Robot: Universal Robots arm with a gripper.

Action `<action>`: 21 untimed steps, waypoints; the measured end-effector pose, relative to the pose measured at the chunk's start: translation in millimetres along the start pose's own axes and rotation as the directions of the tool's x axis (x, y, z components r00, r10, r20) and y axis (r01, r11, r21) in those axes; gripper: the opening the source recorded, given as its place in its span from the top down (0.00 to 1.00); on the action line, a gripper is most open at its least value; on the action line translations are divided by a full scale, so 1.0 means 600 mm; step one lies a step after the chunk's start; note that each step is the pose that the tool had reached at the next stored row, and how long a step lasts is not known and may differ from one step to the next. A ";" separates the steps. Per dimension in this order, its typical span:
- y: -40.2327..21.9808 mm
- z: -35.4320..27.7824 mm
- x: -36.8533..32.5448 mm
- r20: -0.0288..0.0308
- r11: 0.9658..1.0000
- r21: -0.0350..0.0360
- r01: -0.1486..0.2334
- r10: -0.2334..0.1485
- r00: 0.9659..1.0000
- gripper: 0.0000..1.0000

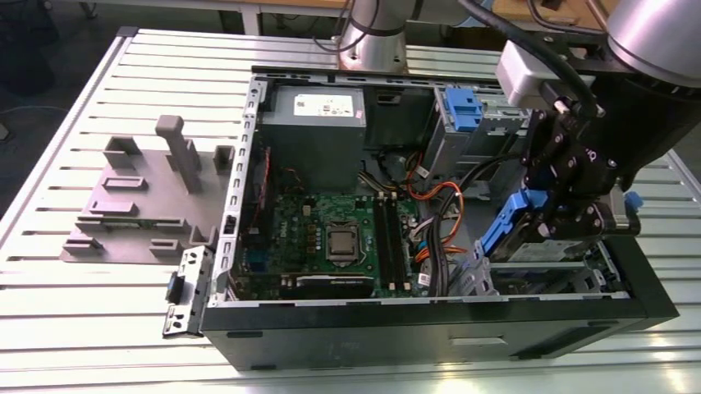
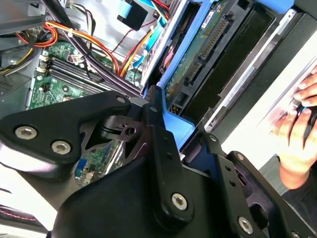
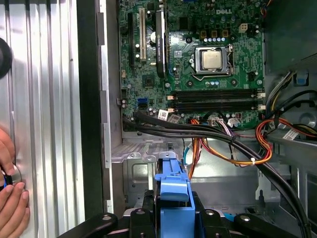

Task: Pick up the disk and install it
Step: 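Insert the disk into the insertion slot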

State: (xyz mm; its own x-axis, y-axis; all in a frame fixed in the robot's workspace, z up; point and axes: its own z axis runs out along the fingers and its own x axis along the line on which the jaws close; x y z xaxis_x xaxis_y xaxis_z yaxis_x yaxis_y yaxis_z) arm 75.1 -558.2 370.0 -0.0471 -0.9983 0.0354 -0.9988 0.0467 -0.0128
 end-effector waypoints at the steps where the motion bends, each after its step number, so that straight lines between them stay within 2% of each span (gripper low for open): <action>1: 0.000 0.002 0.000 0.000 1.000 0.000 0.000 0.000 1.000 0.64; 16: 0.000 0.029 -0.001 0.000 1.000 0.000 0.000 0.000 1.000 0.64; 21: 0.000 0.031 -0.001 -0.002 1.000 0.000 0.000 0.000 1.000 0.64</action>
State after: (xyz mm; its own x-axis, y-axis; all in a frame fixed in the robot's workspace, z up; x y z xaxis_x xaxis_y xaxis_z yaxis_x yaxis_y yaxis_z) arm 75.1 -558.3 351.4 -0.0471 -0.9982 0.0370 -0.9988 0.0466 -0.0128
